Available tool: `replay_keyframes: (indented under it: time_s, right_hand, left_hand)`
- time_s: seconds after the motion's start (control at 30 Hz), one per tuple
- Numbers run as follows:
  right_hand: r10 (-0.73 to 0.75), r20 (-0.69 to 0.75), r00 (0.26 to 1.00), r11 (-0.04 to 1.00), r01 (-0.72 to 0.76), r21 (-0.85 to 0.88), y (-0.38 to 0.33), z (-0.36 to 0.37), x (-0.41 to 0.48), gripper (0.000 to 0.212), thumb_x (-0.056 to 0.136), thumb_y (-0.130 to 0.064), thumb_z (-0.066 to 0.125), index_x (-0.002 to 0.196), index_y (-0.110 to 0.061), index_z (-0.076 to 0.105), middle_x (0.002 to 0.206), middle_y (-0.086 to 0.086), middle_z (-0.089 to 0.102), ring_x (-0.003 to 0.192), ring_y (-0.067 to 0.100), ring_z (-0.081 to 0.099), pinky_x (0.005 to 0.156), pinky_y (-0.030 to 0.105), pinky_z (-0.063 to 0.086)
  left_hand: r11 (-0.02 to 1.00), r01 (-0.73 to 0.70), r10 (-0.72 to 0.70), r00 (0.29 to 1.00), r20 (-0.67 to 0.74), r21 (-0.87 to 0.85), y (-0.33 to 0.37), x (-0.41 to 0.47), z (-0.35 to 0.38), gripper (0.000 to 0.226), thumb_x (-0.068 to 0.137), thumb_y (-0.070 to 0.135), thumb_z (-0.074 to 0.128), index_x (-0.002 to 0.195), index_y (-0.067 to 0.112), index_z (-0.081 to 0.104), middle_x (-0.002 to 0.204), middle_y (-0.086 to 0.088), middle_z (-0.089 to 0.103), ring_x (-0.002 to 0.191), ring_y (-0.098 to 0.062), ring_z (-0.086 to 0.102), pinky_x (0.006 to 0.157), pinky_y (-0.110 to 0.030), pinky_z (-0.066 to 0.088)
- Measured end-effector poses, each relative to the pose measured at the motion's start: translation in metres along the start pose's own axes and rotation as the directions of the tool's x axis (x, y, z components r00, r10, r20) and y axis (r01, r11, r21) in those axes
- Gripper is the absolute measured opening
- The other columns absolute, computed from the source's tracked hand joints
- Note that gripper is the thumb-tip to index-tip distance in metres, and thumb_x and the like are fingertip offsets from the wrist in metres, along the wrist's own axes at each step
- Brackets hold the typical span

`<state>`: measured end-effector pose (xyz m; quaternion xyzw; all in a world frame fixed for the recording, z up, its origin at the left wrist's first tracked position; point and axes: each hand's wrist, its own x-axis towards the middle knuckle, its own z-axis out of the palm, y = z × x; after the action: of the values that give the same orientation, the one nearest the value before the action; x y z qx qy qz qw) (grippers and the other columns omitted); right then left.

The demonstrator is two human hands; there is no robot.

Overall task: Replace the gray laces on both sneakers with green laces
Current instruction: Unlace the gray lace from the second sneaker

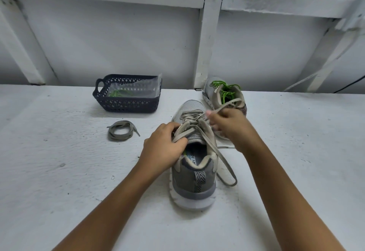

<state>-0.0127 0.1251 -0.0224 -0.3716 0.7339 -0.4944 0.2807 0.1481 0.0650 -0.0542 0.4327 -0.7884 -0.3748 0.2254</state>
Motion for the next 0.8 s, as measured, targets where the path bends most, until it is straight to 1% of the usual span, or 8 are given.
replay_keyframes:
  time_s: [0.03,0.1,0.2,0.33,0.4,0.57,0.67,0.8]
  right_hand:
    - [-0.022,0.011,1.0,0.994,0.023,-0.104,0.004,0.003,-0.001,0.024,0.09,-0.03,0.062,0.075,-0.012,0.064,0.066,0.003,0.06,0.06,0.011,0.052,0.059,0.027,0.041]
    - [-0.051,-0.059,0.997,0.991,0.043,-0.13,0.005,0.003,0.001,0.025,0.088,-0.027,0.065,0.074,-0.006,0.067,0.066,0.007,0.063,0.064,0.016,0.054,0.063,0.028,0.042]
    - [-0.058,-0.225,0.973,0.998,0.066,0.026,-0.003,-0.008,0.006,0.023,0.091,-0.022,0.062,0.074,-0.008,0.064,0.064,0.004,0.061,0.064,0.019,0.057,0.066,0.033,0.05]
    - [-0.03,-0.419,0.908,0.956,0.149,0.255,-0.01,-0.017,0.009,0.025,0.096,-0.018,0.052,0.073,-0.012,0.058,0.065,0.002,0.058,0.057,0.009,0.054,0.055,0.02,0.049]
    - [-0.03,-0.387,0.922,0.956,0.14,0.259,-0.008,-0.01,0.005,0.027,0.097,-0.023,0.05,0.074,-0.012,0.057,0.063,0.002,0.056,0.055,0.009,0.051,0.052,0.021,0.046]
    - [-0.03,-0.027,0.999,0.998,0.031,0.046,0.008,0.007,-0.004,0.021,0.092,-0.025,0.06,0.085,-0.007,0.067,0.069,0.004,0.061,0.064,0.013,0.056,0.055,0.023,0.046]
    - [-0.053,-0.072,0.996,0.999,0.053,-0.009,0.01,0.008,-0.002,0.018,0.092,-0.017,0.059,0.083,-0.003,0.066,0.069,0.007,0.064,0.062,0.016,0.057,0.049,0.018,0.047]
    - [-0.001,-0.189,0.982,0.975,0.043,0.218,0.003,0.002,-0.001,0.016,0.101,-0.017,0.042,0.093,-0.007,0.052,0.066,0.008,0.062,0.045,0.013,0.059,0.04,0.023,0.049]
  left_hand:
    - [1.0,0.0,0.0,1.0,0.001,-0.002,0.0,0.0,0.0,0.054,0.065,0.043,0.041,0.115,0.03,0.059,0.114,0.005,0.06,0.109,-0.017,0.054,0.098,-0.043,0.041]
    - [1.0,-0.001,0.001,1.0,0.003,-0.005,0.0,0.0,0.001,0.054,0.065,0.043,0.041,0.114,0.03,0.059,0.113,0.005,0.06,0.108,-0.017,0.055,0.098,-0.043,0.041]
    - [1.0,0.002,-0.002,1.0,0.003,-0.002,-0.001,0.0,0.0,0.054,0.065,0.042,0.042,0.114,0.029,0.059,0.113,0.005,0.06,0.108,-0.017,0.055,0.097,-0.042,0.041]
    - [1.0,0.003,-0.003,1.0,-0.001,-0.001,0.0,0.0,0.0,0.054,0.065,0.041,0.042,0.114,0.028,0.059,0.113,0.005,0.059,0.107,-0.017,0.055,0.097,-0.042,0.041]
    - [1.0,0.002,-0.002,1.0,-0.002,-0.006,0.0,-0.001,0.0,0.053,0.065,0.041,0.042,0.113,0.028,0.059,0.112,0.004,0.059,0.106,-0.017,0.055,0.097,-0.042,0.042]
    - [1.0,0.003,-0.003,1.0,-0.002,-0.011,-0.001,0.001,0.0,0.052,0.065,0.041,0.042,0.113,0.029,0.059,0.111,0.005,0.059,0.105,-0.017,0.055,0.097,-0.043,0.042]
    - [1.0,0.004,-0.004,1.0,0.001,-0.008,0.0,0.0,0.0,0.053,0.065,0.041,0.042,0.113,0.029,0.059,0.112,0.005,0.059,0.107,-0.017,0.055,0.097,-0.043,0.041]
    - [1.0,0.001,-0.001,1.0,0.002,-0.004,0.0,-0.001,-0.001,0.055,0.065,0.042,0.041,0.116,0.029,0.058,0.114,0.005,0.059,0.107,-0.016,0.055,0.097,-0.042,0.042]
